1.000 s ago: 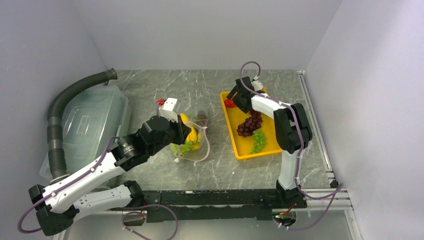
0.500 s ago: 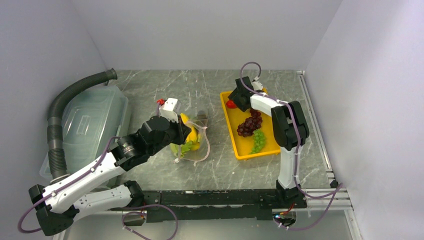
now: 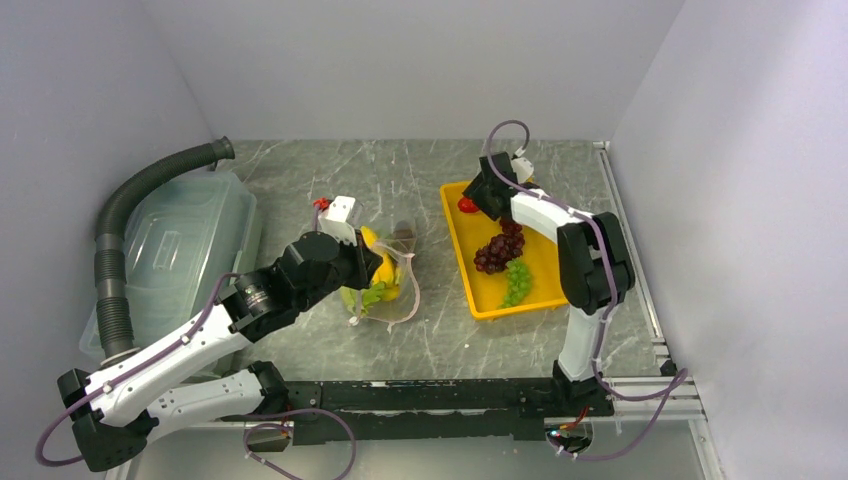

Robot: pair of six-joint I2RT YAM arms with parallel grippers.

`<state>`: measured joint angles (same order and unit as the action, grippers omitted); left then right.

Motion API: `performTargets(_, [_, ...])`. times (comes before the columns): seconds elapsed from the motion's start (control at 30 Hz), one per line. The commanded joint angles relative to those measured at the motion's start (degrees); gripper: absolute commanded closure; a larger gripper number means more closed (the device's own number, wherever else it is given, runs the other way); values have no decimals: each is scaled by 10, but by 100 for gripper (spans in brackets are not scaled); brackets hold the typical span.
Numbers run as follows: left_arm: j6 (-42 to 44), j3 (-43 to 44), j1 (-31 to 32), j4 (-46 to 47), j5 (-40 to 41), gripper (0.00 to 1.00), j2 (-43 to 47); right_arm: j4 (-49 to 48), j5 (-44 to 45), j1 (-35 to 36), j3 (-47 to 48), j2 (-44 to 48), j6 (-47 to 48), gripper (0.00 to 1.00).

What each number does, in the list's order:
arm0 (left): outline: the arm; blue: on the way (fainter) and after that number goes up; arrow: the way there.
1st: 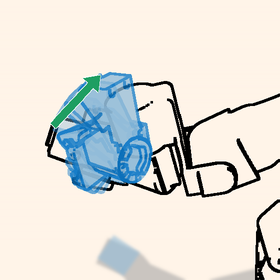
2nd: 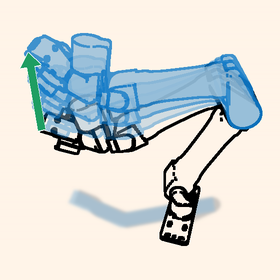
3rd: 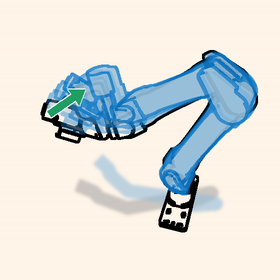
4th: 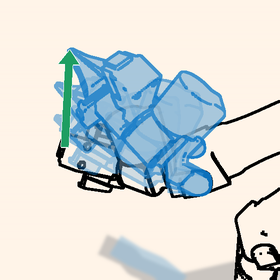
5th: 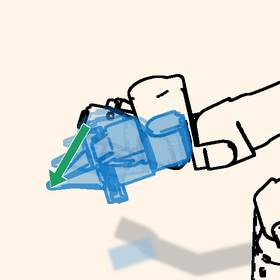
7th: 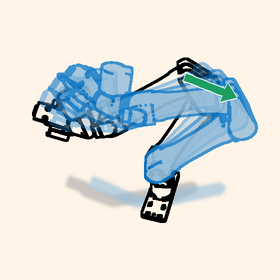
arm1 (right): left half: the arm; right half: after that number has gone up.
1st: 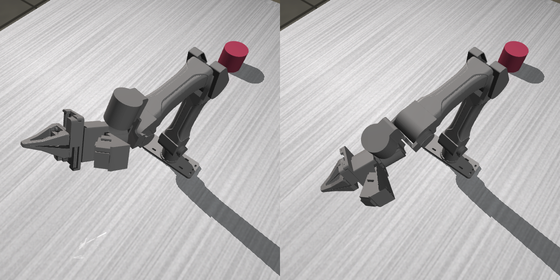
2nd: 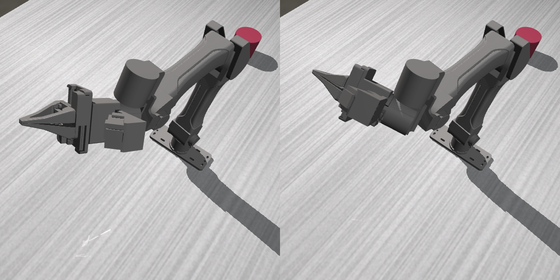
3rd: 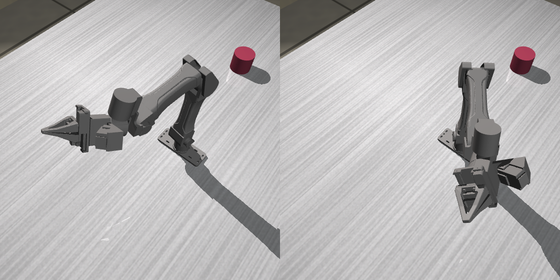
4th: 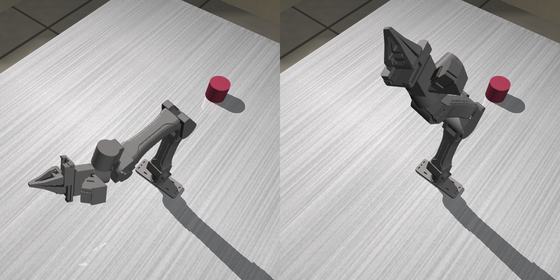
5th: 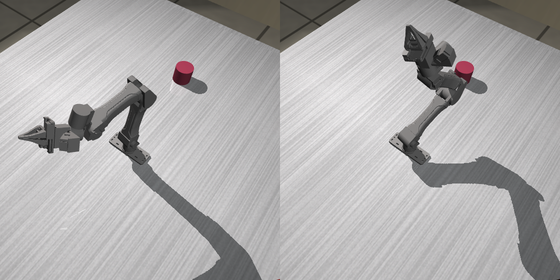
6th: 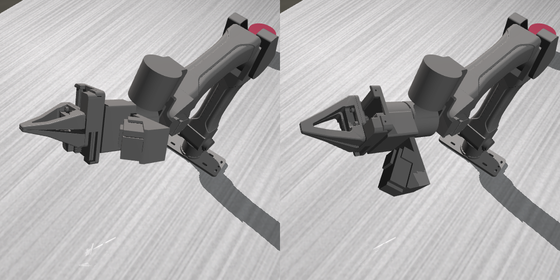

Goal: Place the food in the zip-top bag and seal the zipper
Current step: Pick up the fake fruit from the bin.

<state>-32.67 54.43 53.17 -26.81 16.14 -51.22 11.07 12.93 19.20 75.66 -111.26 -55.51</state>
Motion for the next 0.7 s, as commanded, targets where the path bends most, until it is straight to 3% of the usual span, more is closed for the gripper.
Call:
performTargets(0.0, [-8, 3, -2, 37, 5, 100, 3, -16, -4, -2, -7, 78, 55, 76])
performTargets(0.23, [-12, 4, -3, 32, 16, 100, 3, -5, -54, -2, -41, 173, 116, 84])
performTargets(0.4, [-16, 9, -4, 28, 22, 100, -4, -32, -146, 3, -91, 262, 171, 87])
performTargets(0.67, [-31, 14, -5, 15, 28, 100, -12, -15, -182, 50, -148, 405, 255, 93])
